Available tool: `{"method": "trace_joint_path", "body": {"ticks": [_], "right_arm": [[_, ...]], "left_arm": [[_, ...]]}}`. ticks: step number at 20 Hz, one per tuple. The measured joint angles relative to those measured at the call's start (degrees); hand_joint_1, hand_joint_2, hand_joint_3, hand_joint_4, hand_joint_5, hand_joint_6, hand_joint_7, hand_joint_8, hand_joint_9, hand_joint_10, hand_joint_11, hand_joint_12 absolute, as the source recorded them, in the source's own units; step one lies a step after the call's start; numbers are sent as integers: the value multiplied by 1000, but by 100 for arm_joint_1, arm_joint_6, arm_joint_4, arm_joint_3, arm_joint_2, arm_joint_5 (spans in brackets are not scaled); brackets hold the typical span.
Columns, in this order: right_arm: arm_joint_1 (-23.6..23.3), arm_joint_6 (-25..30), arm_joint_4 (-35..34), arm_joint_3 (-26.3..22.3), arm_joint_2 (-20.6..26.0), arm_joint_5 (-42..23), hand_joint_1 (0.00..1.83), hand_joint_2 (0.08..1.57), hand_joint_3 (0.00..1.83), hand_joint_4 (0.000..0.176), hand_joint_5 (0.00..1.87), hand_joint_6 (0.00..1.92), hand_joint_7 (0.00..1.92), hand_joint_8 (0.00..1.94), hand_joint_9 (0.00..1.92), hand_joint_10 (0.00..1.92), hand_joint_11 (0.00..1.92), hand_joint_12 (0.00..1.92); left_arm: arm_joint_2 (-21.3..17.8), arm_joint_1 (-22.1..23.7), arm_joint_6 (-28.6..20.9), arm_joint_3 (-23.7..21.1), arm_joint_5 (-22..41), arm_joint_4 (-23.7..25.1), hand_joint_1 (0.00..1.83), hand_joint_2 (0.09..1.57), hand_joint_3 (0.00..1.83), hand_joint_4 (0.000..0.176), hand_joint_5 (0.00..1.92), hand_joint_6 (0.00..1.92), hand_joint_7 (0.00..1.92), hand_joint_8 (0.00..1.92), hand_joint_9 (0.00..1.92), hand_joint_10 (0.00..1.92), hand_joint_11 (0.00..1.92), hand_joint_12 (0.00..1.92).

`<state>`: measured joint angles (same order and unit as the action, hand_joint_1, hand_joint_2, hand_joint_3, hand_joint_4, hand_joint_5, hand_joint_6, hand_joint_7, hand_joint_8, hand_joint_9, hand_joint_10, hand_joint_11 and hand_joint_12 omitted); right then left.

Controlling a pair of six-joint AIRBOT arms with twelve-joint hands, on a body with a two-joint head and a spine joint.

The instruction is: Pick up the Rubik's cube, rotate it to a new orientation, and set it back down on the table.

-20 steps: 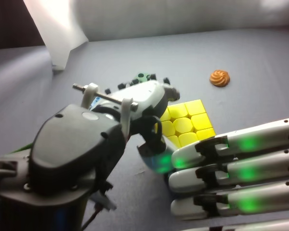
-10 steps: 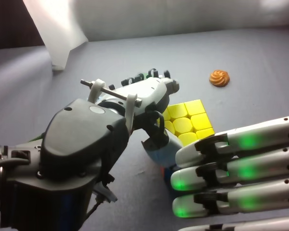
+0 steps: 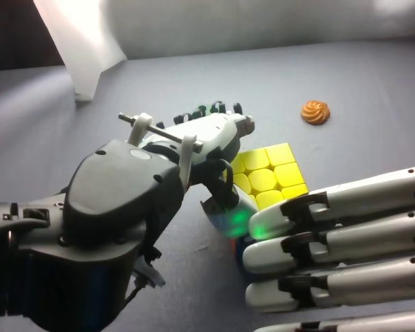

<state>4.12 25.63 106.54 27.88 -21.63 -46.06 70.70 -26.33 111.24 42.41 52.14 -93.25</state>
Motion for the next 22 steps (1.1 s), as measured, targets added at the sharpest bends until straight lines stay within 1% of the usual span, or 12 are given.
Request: {"method": "trace_joint_path", "body": {"ticks": [3,5,6,10,12,13,15,17,18,20,21,22], "right_arm": [[0,0,-2,7,0,-2,0,1085,1,0,167,2,179,4,138,4,0,391],[0,0,0,24,2,7,0,1089,2,0,185,4,195,5,151,5,0,430],[0,-2,0,24,7,11,0,1085,0,0,171,2,179,3,136,2,0,401],[0,0,0,24,7,4,0,1093,1,0,163,5,163,6,124,6,0,332],[0,0,-4,24,7,2,0,1102,3,0,214,9,219,10,171,11,0,415],[0,0,0,24,7,2,0,1099,1,0,208,4,217,6,166,7,0,423],[-2,0,-2,24,7,2,0,1101,1,0,200,5,196,6,147,6,0,372],[-2,0,2,24,7,4,0,1102,1,0,203,3,205,5,153,5,0,352],[-2,0,0,24,7,2,0,1109,2,0,159,1,162,3,117,1,0,276],[-42,-4,24,24,13,-9,0,1113,1,0,164,2,173,5,121,3,0,294],[-44,-2,-2,24,13,2,0,1105,0,0,172,6,177,5,123,3,0,300],[-98,-2,7,24,31,-13,0,1104,0,0,183,9,186,8,130,6,0,303]], "left_arm": [[63,-74,-4,33,-33,20,1175,815,0,5,143,12,0,0,0,0,0,321],[63,-120,20,48,-55,-13,1158,833,2,22,100,1,0,0,0,0,0,235],[63,-136,15,57,-50,-22,1146,843,5,21,72,5,0,0,0,0,0,143],[122,-201,28,144,-87,2,1179,832,1,0,135,11,0,0,0,0,0,308],[170,-205,87,212,-149,26,1191,830,0,0,145,5,0,0,0,0,0,368],[186,-205,105,225,-177,26,1139,838,3,12,118,2,0,0,0,0,0,286],[238,-254,120,295,-186,70,1171,834,1,10,149,9,0,0,0,0,0,221],[278,-267,122,341,-192,33,1186,822,0,13,178,7,17,4,18,5,0,393],[278,-278,125,350,-195,83,1213,835,2,8,188,9,22,4,23,6,0,411],[339,-319,133,417,-179,118,1179,839,2,20,224,15,55,9,48,10,0,436],[356,-328,133,426,-173,118,1170,827,0,4,211,7,60,8,52,10,0,443],[363,-337,129,450,-179,114,1166,829,0,4,206,3,52,3,47,6,0,428]]}}
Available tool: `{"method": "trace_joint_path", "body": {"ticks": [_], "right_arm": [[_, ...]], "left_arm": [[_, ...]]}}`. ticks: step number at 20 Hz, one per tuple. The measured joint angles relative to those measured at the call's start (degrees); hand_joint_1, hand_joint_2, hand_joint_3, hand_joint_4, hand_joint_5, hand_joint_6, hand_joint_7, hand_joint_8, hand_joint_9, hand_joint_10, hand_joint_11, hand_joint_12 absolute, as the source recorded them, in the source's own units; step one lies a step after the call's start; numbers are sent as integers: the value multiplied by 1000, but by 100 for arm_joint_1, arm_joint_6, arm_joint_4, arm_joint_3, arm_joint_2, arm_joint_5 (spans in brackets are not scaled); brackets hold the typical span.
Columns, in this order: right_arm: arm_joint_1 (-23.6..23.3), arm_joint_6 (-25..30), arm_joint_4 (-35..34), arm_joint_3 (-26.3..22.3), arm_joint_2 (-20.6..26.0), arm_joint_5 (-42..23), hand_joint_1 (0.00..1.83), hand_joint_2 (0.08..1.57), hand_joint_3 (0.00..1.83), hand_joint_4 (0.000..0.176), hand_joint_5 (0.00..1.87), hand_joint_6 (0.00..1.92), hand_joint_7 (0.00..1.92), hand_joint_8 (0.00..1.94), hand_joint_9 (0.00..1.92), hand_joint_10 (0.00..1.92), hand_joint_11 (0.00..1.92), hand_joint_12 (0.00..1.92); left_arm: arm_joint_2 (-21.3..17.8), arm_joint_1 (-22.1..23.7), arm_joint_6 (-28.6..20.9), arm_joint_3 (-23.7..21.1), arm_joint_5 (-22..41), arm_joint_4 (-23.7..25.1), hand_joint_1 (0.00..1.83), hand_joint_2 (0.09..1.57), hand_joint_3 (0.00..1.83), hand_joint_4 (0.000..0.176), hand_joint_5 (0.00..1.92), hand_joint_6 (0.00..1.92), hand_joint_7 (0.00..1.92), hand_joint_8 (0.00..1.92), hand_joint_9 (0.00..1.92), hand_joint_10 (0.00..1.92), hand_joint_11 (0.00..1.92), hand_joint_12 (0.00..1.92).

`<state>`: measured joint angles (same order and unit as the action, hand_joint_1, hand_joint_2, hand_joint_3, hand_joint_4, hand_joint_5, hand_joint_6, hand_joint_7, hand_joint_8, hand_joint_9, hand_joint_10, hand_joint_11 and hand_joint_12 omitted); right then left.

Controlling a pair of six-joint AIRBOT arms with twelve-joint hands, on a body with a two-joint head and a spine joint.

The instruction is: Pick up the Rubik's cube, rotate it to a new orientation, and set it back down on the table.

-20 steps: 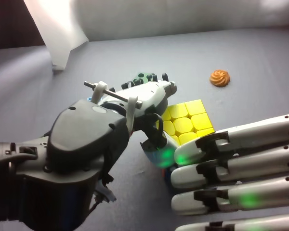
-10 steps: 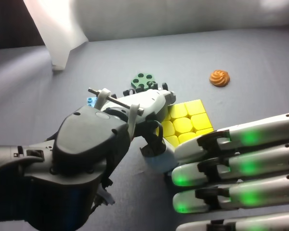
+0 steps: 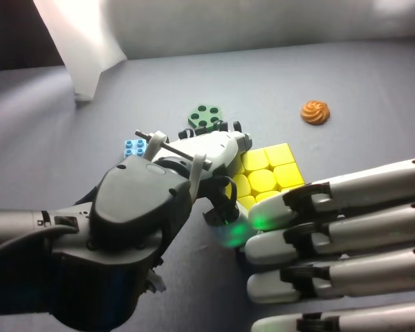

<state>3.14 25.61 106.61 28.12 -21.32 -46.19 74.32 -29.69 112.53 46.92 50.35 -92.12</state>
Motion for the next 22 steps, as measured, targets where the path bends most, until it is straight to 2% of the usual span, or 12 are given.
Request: {"method": "trace_joint_path", "body": {"ticks": [1,2,4,6,9,11,13,14,15,18,20,22], "right_arm": [[-9,7,-15,0,17,0,0,1111,0,0,191,8,197,8,141,7,0,338],[-9,7,-31,0,17,9,0,1109,0,0,185,3,190,2,135,3,0,322],[-9,7,-24,0,17,-2,0,1101,0,0,190,4,193,3,141,4,0,317],[-9,7,-28,0,17,-4,0,1102,0,0,199,7,194,3,135,1,0,313],[-9,7,-74,0,17,-31,0,1108,1,0,202,3,196,1,113,6,0,272],[-11,7,-79,0,17,-37,0,1105,0,0,198,1,202,2,142,10,0,336],[-26,9,-94,0,17,-46,0,1104,0,0,181,1,190,0,137,5,0,348],[-26,9,-96,0,20,-44,0,1101,0,0,162,2,165,2,110,4,0,281],[-26,7,-92,0,17,-46,0,1103,0,0,164,3,167,3,111,5,0,301],[-48,2,-83,0,28,-50,0,1108,1,0,140,2,150,6,95,7,0,245],[-48,7,-96,0,31,-44,0,1115,2,0,167,5,173,4,124,7,0,340],[-48,7,-94,0,31,-48,0,1108,0,0,161,1,157,3,113,1,0,308]], "left_arm": [[39,0,0,44,-2,0,1147,848,5,18,196,2,30,4,27,4,0,329],[59,-2,0,70,4,-2,1172,845,2,10,225,9,54,8,42,8,0,342],[118,-26,-2,146,-17,15,1190,850,3,15,193,1,35,1,22,1,0,324],[164,-48,-7,201,-37,37,1188,834,0,1,182,0,16,0,19,0,0,360],[199,-118,-24,260,-68,138,1202,847,3,3,158,3,0,0,2,0,0,295],[232,-142,-31,313,-105,131,1179,829,0,0,168,2,1,0,6,2,0,385],[267,-201,-35,337,-101,195,1169,846,3,0,134,2,0,0,0,0,0,281],[271,-210,-48,343,-103,210,1202,844,1,0,163,8,4,1,10,2,0,347],[273,-210,-50,345,-107,232,1185,874,10,0,134,7,0,0,1,0,0,243],[315,-236,-59,396,-103,280,1146,865,0,4,129,1,0,0,0,0,0,255],[334,-240,-52,396,-107,304,1125,863,0,0,116,9,0,0,0,0,0,275],[334,-240,-50,396,-111,310,1142,858,0,5,135,15,0,0,0,0,0,270]]}}
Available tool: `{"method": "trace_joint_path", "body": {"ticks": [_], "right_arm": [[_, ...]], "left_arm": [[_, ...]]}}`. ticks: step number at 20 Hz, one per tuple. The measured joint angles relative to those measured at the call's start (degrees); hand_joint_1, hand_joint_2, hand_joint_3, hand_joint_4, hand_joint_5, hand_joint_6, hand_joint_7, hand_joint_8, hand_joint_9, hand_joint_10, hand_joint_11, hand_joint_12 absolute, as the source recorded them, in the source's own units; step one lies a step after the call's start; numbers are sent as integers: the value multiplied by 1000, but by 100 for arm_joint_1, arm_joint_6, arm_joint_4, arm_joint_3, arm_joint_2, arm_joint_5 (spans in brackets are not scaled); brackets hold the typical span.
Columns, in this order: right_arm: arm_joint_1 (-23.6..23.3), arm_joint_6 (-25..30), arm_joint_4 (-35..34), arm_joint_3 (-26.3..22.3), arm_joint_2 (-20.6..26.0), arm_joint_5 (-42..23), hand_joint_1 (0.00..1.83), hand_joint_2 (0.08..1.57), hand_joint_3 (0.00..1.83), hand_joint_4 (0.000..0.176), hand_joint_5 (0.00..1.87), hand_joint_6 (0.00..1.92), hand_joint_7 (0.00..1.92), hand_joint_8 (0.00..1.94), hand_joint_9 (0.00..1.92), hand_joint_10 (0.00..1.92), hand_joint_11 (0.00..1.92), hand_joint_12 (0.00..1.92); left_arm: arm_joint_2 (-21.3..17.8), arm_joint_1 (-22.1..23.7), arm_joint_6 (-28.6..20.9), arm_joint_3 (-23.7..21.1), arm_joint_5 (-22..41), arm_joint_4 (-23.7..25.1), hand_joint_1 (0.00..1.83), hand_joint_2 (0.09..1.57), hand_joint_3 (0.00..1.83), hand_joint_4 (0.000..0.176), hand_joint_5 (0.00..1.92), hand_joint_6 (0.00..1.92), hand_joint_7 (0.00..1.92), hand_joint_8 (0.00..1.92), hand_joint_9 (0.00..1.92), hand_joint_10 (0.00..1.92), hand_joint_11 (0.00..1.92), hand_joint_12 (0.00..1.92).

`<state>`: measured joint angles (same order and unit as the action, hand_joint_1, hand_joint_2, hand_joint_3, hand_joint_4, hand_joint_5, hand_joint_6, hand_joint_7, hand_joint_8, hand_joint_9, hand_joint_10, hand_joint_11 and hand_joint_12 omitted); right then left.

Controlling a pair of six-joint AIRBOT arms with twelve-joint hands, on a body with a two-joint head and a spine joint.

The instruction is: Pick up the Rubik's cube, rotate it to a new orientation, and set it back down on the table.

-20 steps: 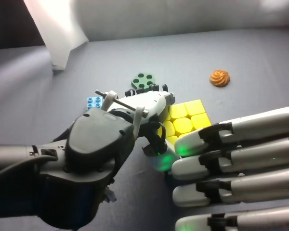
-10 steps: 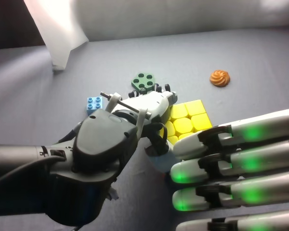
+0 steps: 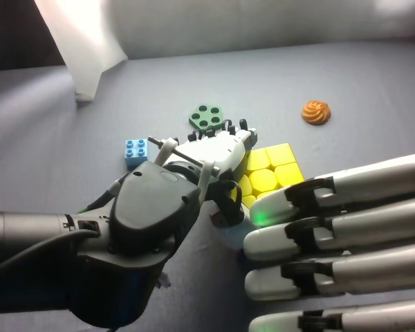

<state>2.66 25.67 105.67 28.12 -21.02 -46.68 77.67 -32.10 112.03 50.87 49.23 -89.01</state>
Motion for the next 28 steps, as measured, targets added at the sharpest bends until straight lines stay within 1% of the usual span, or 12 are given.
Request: {"method": "trace_joint_path", "body": {"ticks": [3,4,6,8,10,13,14,15,16,17,25,28], "right_arm": [[0,0,0,0,0,-2,0,1104,0,0,180,5,175,6,130,5,0,353],[0,0,0,0,0,2,0,1100,0,0,177,0,178,2,131,2,0,346],[0,0,0,0,0,0,0,1104,0,0,193,5,194,5,148,6,0,375],[0,0,0,0,0,2,0,1104,0,0,185,5,184,6,138,5,0,362],[0,0,0,0,11,0,0,1106,1,0,185,3,185,3,136,3,0,337],[0,0,0,0,11,0,0,1109,3,0,228,9,220,7,164,6,0,392],[0,0,0,0,11,2,0,1101,0,0,207,3,208,5,155,5,0,388],[0,0,0,0,11,0,0,1101,0,0,207,3,208,5,155,5,0,388],[0,0,0,0,11,0,0,1102,0,0,211,3,214,5,164,6,0,414],[0,0,0,0,11,2,0,1098,0,0,215,4,219,6,167,6,0,422],[0,0,0,0,13,0,0,1111,2,0,188,1,194,1,145,1,0,330],[0,0,0,0,11,2,0,1109,0,0,174,1,175,2,140,4,0,334]], "left_arm": [[-2,-33,-11,0,-9,35,1138,858,0,13,186,23,0,0,3,1,0,309],[-2,-33,-11,0,-15,46,1169,875,3,0,188,14,0,0,0,0,0,206],[-2,-33,-11,0,-24,66,1156,872,2,17,229,6,38,1,19,1,0,282],[-2,-33,-11,0,-33,79,1189,894,5,0,190,4,33,3,42,6,0,381],[-2,-33,-31,0,-37,103,1317,885,1,0,359,11,204,13,216,13,0,775],[-2,-33,-22,-24,-39,168,1356,1033,7,0,524,12,587,22,566,50,181,900],[-2,-33,-28,-24,-22,186,1344,1141,0,0,770,41,852,940,845,110,408,978],[-2,-33,-24,-24,7,205,1344,1141,0,0,770,41,852,940,845,110,408,978],[-2,-33,-24,-24,31,221,1355,1184,0,0,801,804,854,1196,783,1160,517,1071],[-2,-33,-28,-22,31,223,1350,1192,0,0,882,928,779,1337,728,1409,548,1211],[-28,-15,-44,-37,4,262,1365,1143,0,0,987,846,874,1124,808,1423,565,1339],[-111,35,-37,-90,-116,232,1358,1164,2,0,975,846,811,1241,756,1479,558,1349]]}}
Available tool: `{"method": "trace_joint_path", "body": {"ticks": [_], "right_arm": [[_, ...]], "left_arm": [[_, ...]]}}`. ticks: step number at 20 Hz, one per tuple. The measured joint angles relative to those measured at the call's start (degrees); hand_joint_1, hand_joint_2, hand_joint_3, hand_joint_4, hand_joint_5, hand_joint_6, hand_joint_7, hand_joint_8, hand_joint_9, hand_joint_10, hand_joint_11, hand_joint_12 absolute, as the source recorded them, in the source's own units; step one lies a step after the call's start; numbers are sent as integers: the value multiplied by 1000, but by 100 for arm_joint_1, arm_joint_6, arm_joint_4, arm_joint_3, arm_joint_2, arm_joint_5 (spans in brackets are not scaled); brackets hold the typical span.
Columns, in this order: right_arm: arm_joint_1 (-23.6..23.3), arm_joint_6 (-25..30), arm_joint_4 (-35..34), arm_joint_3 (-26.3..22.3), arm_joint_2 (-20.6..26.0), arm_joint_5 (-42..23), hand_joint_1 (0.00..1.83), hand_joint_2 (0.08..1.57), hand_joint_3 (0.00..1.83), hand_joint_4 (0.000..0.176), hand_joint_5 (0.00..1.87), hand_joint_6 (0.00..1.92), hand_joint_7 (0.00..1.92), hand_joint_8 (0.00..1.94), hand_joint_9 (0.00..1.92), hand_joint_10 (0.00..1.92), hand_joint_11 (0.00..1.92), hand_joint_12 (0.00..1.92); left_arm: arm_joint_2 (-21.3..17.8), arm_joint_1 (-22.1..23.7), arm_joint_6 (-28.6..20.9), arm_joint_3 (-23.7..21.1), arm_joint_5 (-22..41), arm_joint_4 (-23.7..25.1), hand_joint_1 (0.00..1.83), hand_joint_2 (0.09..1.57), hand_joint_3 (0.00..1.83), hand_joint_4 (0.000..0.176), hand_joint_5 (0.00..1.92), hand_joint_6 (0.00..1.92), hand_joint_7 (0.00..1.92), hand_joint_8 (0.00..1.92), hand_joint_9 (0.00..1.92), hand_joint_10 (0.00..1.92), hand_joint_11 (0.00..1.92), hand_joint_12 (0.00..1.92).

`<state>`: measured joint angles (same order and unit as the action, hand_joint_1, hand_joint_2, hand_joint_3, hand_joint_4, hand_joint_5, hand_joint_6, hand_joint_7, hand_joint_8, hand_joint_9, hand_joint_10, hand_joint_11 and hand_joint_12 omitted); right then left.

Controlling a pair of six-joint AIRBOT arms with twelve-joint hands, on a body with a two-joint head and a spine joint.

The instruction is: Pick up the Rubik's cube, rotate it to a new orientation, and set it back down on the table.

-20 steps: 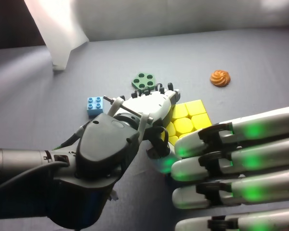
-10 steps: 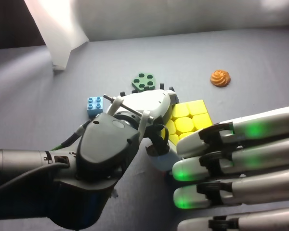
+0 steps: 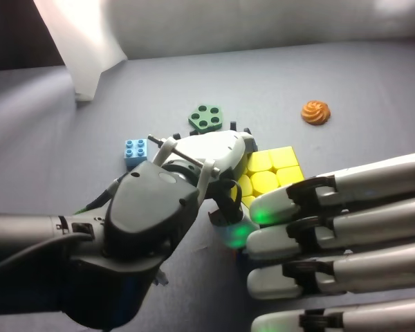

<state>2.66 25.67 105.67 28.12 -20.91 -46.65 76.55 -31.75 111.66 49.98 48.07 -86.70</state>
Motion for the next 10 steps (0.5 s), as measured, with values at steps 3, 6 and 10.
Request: {"method": "trace_joint_path", "body": {"ticks": [3,6,10], "right_arm": [[0,4,-39,0,0,-4,325,1363,2,0,325,9,810,234,670,636,254,1458],[0,26,-44,0,0,-7,1146,1226,0,0,342,10,802,1806,903,1858,865,1902],[0,70,-52,0,13,0,1306,1284,32,0,333,1,643,1640,1132,1921,1137,1921]], "left_arm": [[-160,50,7,-48,-245,-17,1364,1148,0,0,958,925,883,1134,789,1394,541,1289],[-236,153,57,-55,-457,-87,1364,1151,0,0,947,919,883,1165,777,1404,550,1271],[-393,437,66,-101,-710,92,1370,1127,0,0,1000,836,924,1092,823,1333,554,1213]]}}
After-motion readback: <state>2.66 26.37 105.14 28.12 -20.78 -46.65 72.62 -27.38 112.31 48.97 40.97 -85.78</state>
